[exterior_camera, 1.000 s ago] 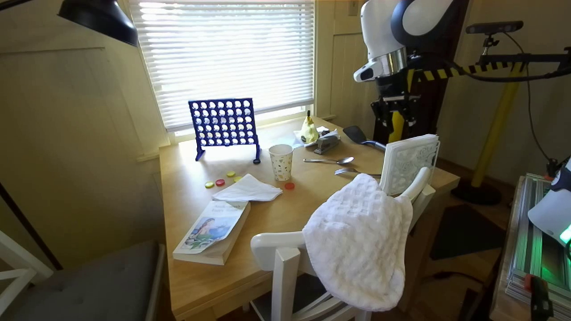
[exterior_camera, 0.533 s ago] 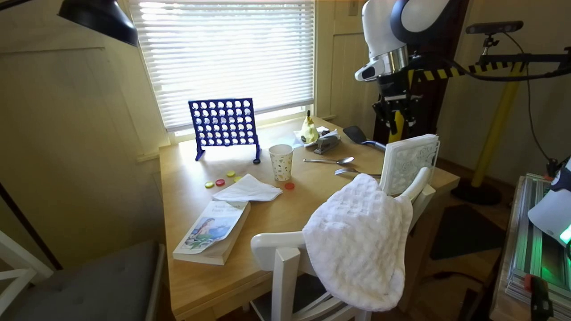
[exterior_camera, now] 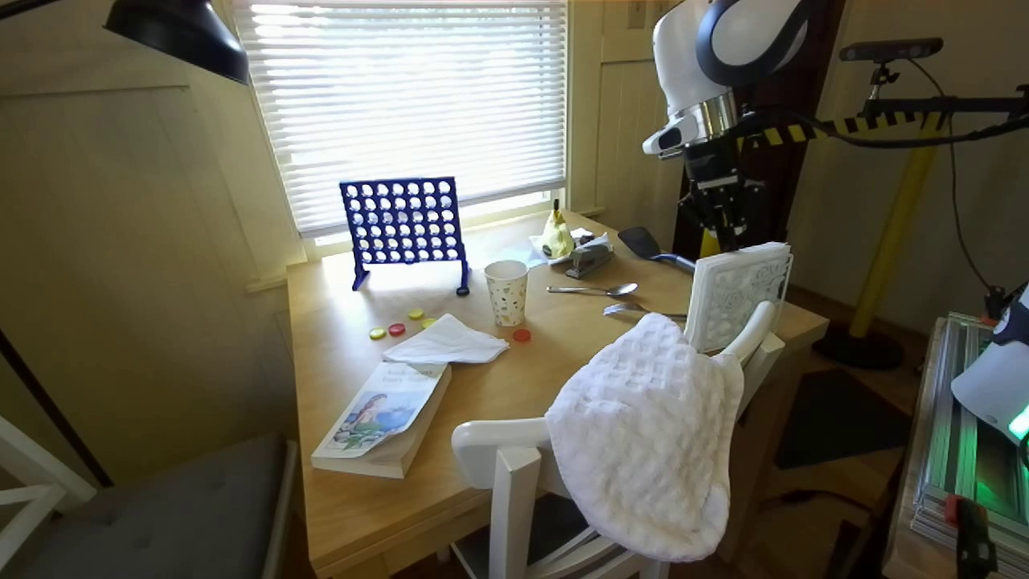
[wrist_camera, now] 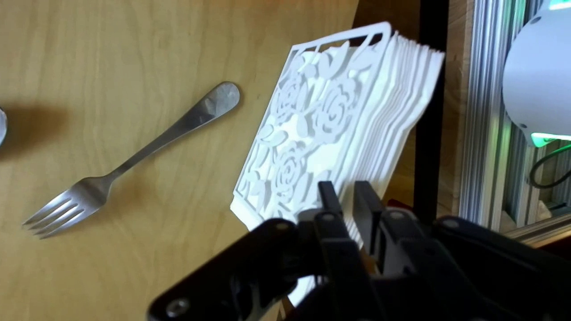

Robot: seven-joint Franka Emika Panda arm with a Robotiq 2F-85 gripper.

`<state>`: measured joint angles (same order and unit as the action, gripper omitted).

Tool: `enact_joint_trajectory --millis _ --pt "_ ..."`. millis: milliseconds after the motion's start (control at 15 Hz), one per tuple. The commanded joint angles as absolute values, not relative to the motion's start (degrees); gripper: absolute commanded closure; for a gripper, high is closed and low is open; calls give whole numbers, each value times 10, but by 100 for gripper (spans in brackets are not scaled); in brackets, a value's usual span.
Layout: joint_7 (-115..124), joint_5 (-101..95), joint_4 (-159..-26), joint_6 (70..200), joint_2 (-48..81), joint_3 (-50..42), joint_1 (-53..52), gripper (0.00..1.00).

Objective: Put the paper towels on the table

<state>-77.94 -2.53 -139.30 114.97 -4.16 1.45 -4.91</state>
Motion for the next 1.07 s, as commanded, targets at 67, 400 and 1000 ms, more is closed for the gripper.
enact_joint_trajectory --millis 67,400,1000 --pt "-819 -8 -1374 1118 -28 11 -41 96" --pt "-822 -10 -1371 1107 -25 12 -37 100" --pt "-825 -21 -1391 1120 -91 20 -47 100"
